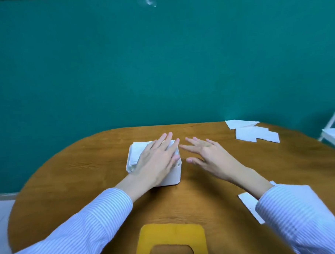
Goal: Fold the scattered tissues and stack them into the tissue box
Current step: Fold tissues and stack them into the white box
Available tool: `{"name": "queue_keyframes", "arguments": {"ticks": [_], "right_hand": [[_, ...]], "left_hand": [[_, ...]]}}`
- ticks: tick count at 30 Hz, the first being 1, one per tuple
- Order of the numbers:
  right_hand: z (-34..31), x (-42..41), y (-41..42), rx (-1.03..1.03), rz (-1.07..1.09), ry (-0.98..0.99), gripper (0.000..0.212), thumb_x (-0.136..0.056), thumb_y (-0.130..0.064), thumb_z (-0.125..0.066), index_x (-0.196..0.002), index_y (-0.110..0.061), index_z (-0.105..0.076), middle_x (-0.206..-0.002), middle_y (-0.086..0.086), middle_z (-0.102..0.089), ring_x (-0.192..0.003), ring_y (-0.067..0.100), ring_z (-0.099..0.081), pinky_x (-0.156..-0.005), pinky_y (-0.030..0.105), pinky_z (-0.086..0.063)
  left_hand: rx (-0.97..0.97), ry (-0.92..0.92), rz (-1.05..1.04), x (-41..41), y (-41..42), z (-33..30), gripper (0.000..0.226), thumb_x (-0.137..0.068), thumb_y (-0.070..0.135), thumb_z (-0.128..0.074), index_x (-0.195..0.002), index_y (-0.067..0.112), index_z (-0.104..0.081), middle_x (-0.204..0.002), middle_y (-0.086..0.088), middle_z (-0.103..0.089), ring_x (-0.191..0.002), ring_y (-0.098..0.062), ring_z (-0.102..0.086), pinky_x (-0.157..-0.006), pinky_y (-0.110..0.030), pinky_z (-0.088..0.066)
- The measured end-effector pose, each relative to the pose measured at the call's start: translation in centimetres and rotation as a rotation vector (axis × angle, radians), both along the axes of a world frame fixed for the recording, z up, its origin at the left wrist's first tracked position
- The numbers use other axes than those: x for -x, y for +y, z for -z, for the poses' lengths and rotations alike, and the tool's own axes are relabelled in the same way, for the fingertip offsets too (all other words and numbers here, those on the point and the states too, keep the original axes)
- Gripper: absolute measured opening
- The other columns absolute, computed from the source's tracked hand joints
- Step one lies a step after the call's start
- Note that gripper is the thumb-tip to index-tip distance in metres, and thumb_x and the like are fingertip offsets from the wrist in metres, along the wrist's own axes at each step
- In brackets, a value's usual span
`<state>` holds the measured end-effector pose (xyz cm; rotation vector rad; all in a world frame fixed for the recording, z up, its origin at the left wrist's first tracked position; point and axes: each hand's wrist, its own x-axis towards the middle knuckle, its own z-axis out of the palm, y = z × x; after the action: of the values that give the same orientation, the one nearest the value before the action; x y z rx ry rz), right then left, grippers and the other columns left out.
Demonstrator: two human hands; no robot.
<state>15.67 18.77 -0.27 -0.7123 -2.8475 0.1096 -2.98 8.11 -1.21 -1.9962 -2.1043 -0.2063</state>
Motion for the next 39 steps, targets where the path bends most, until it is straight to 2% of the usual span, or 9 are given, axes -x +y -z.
{"name": "queue_keyframes", "arguments": {"ticks": [8,15,19,23,27,29,31,36,39], "right_hand": [[3.9,-14.1,0.5,0.051,0.262,-0.043,0.042,-0.102,-0.041,-0.046,-0.144,-0.036,-0.046,-0.158,-0.006,-0.032,-0.147,0.010,-0.027,-0.118,0.034,-0.026],[7.7,-21.4,0.3,0.146,0.429,-0.184,0.044,-0.104,-0.040,-0.041,-0.148,-0.037,-0.039,-0.161,-0.006,-0.027,-0.145,0.012,-0.030,-0.111,0.030,-0.034],[9.0,-21.3,-1.1,0.190,0.385,-0.188,0.041,-0.103,-0.044,-0.040,-0.143,-0.037,-0.044,-0.158,-0.004,-0.031,-0.130,0.022,-0.039,-0.103,0.033,-0.039],[9.3,-19.2,-2.6,0.161,0.265,-0.119,0.035,-0.104,-0.040,-0.040,-0.136,-0.036,-0.050,-0.153,-0.004,-0.034,-0.117,0.021,-0.039,-0.099,0.026,-0.034],[8.9,-18.3,-1.7,0.223,0.190,-0.016,0.030,-0.103,-0.039,-0.044,-0.129,-0.037,-0.059,-0.143,-0.011,-0.046,-0.114,0.014,-0.043,-0.096,0.022,-0.033],[8.5,-18.7,-0.1,0.166,0.217,0.038,0.028,-0.102,-0.037,-0.049,-0.126,-0.038,-0.062,-0.133,-0.015,-0.055,-0.105,0.010,-0.045,-0.087,0.020,-0.036],[8.0,-19.3,1.5,0.132,0.251,0.060,0.026,-0.100,-0.034,-0.054,-0.124,-0.038,-0.064,-0.123,-0.017,-0.061,-0.099,0.008,-0.047,-0.082,0.020,-0.038],[8.3,-20.0,2.7,0.226,0.227,-0.035,0.030,-0.097,-0.032,-0.060,-0.127,-0.036,-0.063,-0.119,-0.016,-0.055,-0.108,0.010,-0.050,-0.088,0.020,-0.039],[8.6,-19.9,1.9,0.271,0.249,-0.044,0.036,-0.097,-0.030,-0.061,-0.133,-0.033,-0.059,-0.118,-0.013,-0.048,-0.109,0.010,-0.048,-0.088,0.022,-0.040]], "left_hand": [[0.127,-0.107,0.321,-11.4,4.7,4.6,0.058,-0.108,0.046,-0.027,-0.161,0.026,-0.013,-0.168,0.005,-0.003,-0.154,-0.012,-0.004,-0.123,-0.033,-0.010],[0.394,-0.122,0.593,-16.4,6.8,8.8,0.049,-0.110,0.039,-0.027,-0.157,0.027,-0.027,-0.167,0.009,-0.011,-0.153,-0.009,-0.013,-0.122,-0.038,-0.021],[0.364,-0.116,0.570,-15.7,5.8,8.6,0.045,-0.109,0.044,-0.028,-0.147,0.030,-0.046,-0.163,0.013,-0.025,-0.150,-0.006,-0.021,-0.119,-0.035,-0.024],[0.346,-0.159,0.484,-13.1,4.9,7.9,0.040,-0.106,0.049,-0.033,-0.131,0.033,-0.060,-0.158,0.015,-0.037,-0.147,-0.003,-0.029,-0.110,-0.034,-0.033],[0.251,-0.209,0.398,-11.2,4.2,8.5,0.023,-0.102,0.049,-0.044,-0.105,0.032,-0.059,-0.134,0.018,-0.059,-0.136,-0.002,-0.044,-0.096,-0.036,-0.043],[0.209,-0.226,0.378,-11.0,4.2,8.5,0.018,-0.102,0.045,-0.049,-0.107,0.031,-0.057,-0.124,0.017,-0.062,-0.126,-0.005,-0.051,-0.089,-0.032,-0.043],[0.173,-0.214,0.371,-11.0,4.5,8.4,0.016,-0.102,0.041,-0.050,-0.111,0.030,-0.057,-0.127,0.016,-0.061,-0.124,-0.009,-0.052,-0.091,-0.033,-0.043],[0.160,-0.155,0.293,-11.0,5.6,8.6,0.024,-0.105,0.032,-0.042,-0.123,0.030,-0.059,-0.149,0.009,-0.049,-0.138,-0.015,-0.042,-0.104,-0.040,-0.037],[0.096,-0.191,0.330,-11.5,4.9,8.8,0.024,-0.104,0.032,-0.044,-0.121,0.030,-0.061,-0.147,0.007,-0.050,-0.135,-0.015,-0.044,-0.099,-0.039,-0.040]]}}
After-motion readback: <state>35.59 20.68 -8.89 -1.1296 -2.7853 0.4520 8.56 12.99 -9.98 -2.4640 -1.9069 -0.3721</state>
